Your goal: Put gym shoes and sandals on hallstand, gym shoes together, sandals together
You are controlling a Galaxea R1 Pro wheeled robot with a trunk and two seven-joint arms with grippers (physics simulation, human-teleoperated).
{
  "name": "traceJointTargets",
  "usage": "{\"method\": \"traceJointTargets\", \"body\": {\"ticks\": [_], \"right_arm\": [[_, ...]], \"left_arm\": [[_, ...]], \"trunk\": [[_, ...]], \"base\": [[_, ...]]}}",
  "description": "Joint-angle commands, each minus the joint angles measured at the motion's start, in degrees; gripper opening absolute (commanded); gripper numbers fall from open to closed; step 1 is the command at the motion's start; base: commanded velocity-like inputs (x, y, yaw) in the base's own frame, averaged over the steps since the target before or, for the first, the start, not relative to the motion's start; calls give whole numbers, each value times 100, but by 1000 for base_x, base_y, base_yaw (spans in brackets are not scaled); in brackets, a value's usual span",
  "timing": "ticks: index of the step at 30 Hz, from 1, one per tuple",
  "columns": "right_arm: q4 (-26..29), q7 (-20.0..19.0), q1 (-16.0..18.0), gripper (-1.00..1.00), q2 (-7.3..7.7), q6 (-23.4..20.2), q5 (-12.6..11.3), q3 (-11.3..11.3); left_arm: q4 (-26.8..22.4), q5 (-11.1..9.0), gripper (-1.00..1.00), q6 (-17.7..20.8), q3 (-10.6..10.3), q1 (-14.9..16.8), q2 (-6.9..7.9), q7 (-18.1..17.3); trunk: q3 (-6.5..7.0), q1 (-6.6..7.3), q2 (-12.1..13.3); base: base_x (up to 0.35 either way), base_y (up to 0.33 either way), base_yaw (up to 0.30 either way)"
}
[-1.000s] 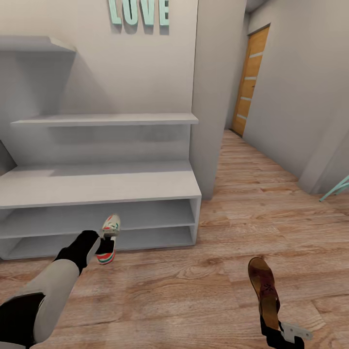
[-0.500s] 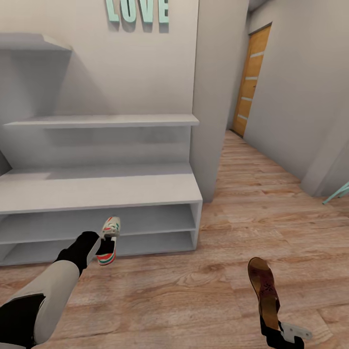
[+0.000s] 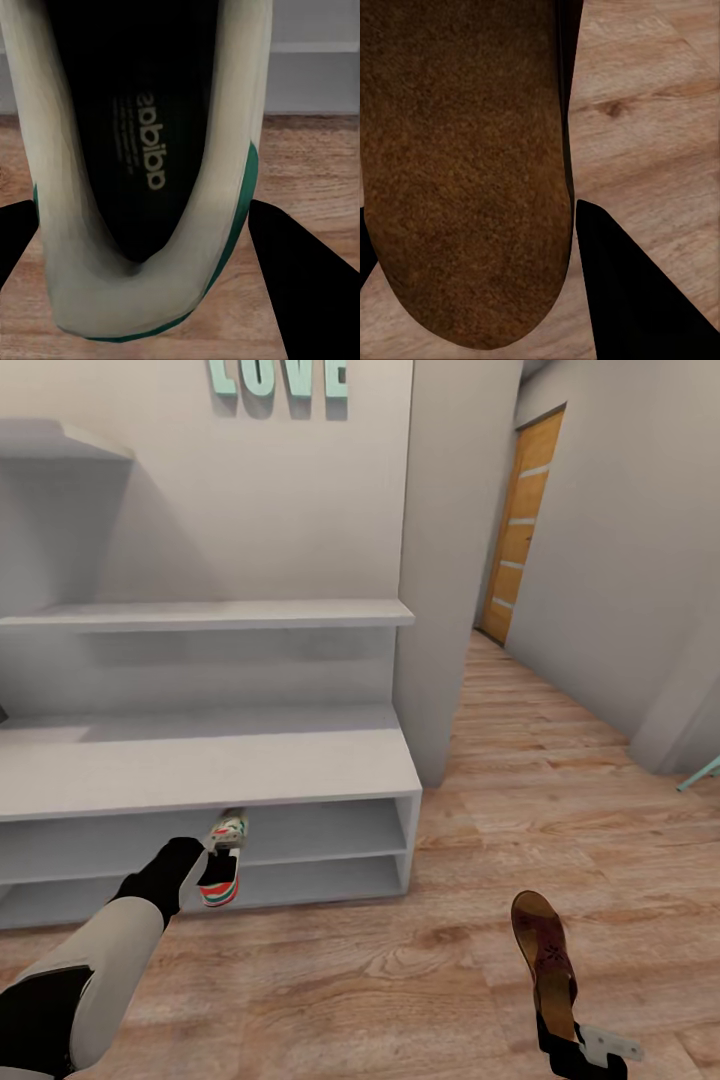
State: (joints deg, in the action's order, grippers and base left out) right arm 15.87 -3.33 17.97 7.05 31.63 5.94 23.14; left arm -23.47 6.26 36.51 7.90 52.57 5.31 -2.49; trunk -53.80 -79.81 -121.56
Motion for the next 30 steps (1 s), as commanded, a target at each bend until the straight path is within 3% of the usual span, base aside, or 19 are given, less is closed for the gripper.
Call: {"method": "traceJointTargets", "body": {"ticks": [1,9,19,30], "right_arm": [[-5,-36,5,-100,-2,18,39,50],[-5,-44,5,-100,-2,18,39,50],[-1,-45,5,-100,-2,18,39,50],[4,-45,5,-100,-2,18,39,50]], "left_arm": [[-8,59,-100,25,43,2,-5,-23],[-8,59,-100,6,30,-1,4,-24],[0,59,-100,-117,20,-1,13,-23],[0,59,-100,-134,17,-1,14,-23]], "trunk": [[-5,0,-2],[-5,0,-2],[-5,0,-2],[-5,0,-2]], "base": [[94,0,0],[59,0,0],[244,0,0],[16,0,0]]}}
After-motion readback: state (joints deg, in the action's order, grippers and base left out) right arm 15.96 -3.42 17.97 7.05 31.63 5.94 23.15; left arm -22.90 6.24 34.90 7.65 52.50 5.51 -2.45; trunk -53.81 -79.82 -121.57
